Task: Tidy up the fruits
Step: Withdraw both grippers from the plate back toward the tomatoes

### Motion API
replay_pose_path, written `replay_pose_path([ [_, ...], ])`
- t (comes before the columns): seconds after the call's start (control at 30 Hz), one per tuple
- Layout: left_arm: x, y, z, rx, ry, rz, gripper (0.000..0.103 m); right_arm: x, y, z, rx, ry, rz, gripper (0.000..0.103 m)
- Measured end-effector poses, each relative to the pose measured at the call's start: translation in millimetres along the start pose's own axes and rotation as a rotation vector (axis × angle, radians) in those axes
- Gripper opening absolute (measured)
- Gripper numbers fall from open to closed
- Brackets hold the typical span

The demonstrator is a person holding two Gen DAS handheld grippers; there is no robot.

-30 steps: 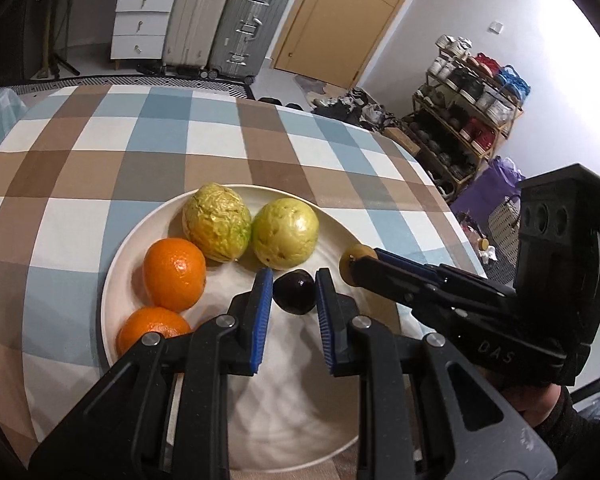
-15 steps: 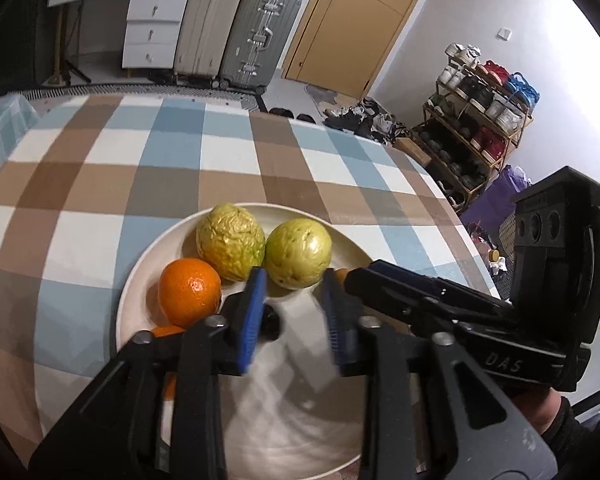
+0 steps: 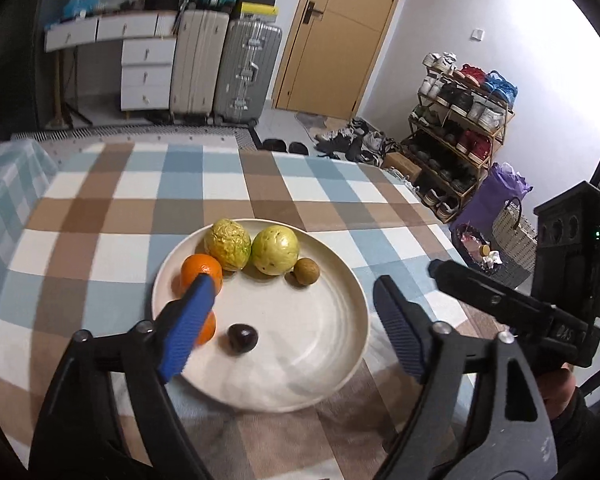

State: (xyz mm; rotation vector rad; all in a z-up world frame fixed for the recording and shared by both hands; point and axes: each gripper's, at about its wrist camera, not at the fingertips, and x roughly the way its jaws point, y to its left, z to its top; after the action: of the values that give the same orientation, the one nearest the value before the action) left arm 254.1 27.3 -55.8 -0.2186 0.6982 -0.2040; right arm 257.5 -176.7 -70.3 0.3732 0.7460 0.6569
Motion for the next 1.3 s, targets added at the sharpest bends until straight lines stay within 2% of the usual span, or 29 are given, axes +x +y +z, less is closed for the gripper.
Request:
replay_pose_path([
  [0.13, -28, -16, -7, 0.035, -0.021, 0.002, 0.086, -30, 11, -9, -0.009, -0.058, -0.019, 0.101],
  [0.23, -51, -28, -15, 0.048, -0.044, -0.004, 0.103, -50, 19, -17, -0.019, -0.078, -0.032, 0.103],
  [0.37, -77, -42, -25, 0.078, -0.083, 0.018, 0.103, -73, 30, -27, -0.034, -0.113, -0.050, 0.103],
  [0.77, -130, -61, -70, 0.089, -0.089, 0.062, 0.103, -129, 69, -67, -0.104, -0.177, -0.079, 0.103],
  [1.07, -137, -64, -108, 0.093, -0.055, 0.067, 0.103, -145, 76, -106, -0.123, -0.172, -0.128, 0.103],
  [1.3, -128, -59, -142, 0.056, 0.015, 0.051, 0.103, -147, 80, -136, -0.144, -0.132, -0.176, 0.103],
])
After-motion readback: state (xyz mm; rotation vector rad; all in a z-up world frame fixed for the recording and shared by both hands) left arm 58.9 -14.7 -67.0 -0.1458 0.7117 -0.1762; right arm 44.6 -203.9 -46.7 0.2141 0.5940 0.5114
